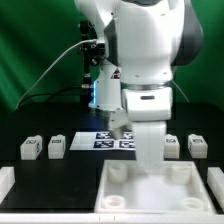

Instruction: Assemble one leg

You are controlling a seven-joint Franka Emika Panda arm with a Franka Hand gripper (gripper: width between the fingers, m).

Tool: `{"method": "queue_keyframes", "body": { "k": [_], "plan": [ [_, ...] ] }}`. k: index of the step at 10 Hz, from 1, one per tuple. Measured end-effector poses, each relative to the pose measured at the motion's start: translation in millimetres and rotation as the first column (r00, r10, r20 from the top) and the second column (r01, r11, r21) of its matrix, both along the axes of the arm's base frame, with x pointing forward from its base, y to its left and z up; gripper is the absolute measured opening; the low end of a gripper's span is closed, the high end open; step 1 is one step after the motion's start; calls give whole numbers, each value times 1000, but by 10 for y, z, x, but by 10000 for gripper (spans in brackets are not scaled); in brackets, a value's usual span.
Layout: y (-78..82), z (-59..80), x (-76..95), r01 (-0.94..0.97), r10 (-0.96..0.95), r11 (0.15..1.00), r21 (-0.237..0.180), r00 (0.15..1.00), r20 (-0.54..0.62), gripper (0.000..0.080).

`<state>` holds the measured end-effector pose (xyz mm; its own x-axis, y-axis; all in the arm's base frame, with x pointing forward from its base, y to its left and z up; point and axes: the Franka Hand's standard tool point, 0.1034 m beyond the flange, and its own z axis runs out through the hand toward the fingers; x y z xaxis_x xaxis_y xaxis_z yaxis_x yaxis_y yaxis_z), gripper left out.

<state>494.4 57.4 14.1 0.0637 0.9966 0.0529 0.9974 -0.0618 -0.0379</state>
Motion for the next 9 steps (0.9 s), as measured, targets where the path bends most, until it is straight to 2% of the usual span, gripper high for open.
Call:
{"method": "queue_keyframes", "body": {
  "k": [2,7,8,9],
  "plan": [
    [95,-11,15,-14,14,1000,4,1000,-4,63],
    [99,-17,18,-45,45,999,7,999,-4,63],
    [96,-17,17,-45,45,999,7,999,-4,244],
    [94,-18,18,-45,45,999,7,999,-4,388]
  ]
}}
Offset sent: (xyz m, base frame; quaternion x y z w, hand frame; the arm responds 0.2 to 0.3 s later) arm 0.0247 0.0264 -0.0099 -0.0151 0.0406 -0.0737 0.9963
